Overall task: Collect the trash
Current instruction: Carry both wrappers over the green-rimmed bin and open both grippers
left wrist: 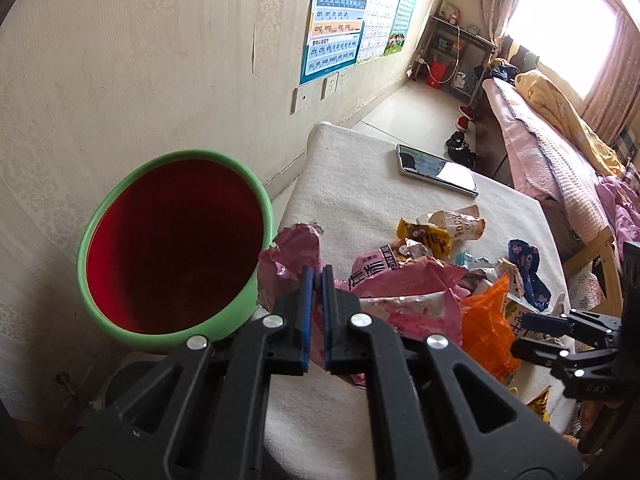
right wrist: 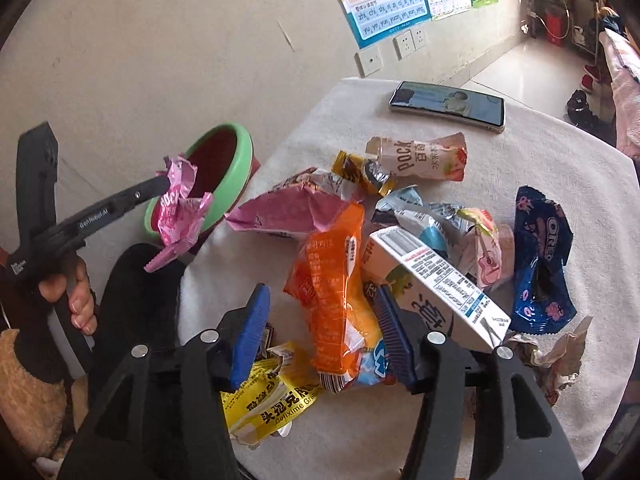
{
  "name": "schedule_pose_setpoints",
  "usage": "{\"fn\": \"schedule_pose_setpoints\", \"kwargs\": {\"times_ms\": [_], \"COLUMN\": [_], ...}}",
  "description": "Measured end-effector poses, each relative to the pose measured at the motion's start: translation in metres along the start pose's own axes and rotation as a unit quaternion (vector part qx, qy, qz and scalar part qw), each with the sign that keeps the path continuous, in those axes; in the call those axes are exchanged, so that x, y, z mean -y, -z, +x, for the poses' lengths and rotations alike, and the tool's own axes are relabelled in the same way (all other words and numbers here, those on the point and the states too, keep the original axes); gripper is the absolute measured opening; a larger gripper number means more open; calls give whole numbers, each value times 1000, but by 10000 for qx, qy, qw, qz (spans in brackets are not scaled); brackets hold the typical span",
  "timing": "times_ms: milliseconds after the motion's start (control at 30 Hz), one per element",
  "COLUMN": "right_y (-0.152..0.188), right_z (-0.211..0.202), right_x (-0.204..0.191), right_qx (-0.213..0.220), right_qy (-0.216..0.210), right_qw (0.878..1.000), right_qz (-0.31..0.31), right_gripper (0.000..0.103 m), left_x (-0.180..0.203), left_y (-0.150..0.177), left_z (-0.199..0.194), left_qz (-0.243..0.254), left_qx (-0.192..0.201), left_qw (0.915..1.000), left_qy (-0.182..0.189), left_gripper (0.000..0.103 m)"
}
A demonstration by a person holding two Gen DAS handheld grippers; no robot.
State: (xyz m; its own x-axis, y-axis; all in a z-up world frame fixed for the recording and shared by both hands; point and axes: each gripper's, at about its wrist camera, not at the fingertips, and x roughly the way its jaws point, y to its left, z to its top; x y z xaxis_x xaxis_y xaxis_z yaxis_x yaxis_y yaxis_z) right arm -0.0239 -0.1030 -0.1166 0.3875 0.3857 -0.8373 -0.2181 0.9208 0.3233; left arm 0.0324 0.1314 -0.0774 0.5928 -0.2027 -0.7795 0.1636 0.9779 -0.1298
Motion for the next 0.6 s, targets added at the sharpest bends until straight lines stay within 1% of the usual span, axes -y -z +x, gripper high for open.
{"fn": "schedule_pose_setpoints", "kwargs": {"times_ms": [67,100,133,167,200,233,267,433,600], "right_y": [5,8,9,10,10,9,7,2,-12], "right_z": [11,16,18,18,16,14,10,-3,-21], "right_x": [0,1,1,0,-1,-1,-3,-7,-16], "right_qx": [-230,-323,-356,-366,-311,-248,-190,56,403], "right_qy": [115,115,167,176,163,79,-4,-207,-505], "right_qw": [9997,9994,9992,9991,9993,9996,9997,9997,9979], "right_qz": [-21,-15,-42,-85,-116,-128,-131,-118,-95], "right_gripper": [53,47,36,34,29,11,5,4,4], "left_x": [1,2,2,2,2,1,0,-8,-24], "left_y": [1,2,2,2,2,3,3,0,-6], "left_z": [0,0,1,1,1,1,1,-2,-8], "left_qz": [4,4,7,10,8,1,-7,-71,-168], "left_qx": [-3,-5,-10,-12,-12,-13,-12,55,185], "left_qw": [10000,10000,10000,10000,10000,10000,10000,9999,9993], "left_qy": [18,26,34,36,36,32,24,-63,-270], "left_gripper": [4,4,4,4,4,4,4,4,4]}}
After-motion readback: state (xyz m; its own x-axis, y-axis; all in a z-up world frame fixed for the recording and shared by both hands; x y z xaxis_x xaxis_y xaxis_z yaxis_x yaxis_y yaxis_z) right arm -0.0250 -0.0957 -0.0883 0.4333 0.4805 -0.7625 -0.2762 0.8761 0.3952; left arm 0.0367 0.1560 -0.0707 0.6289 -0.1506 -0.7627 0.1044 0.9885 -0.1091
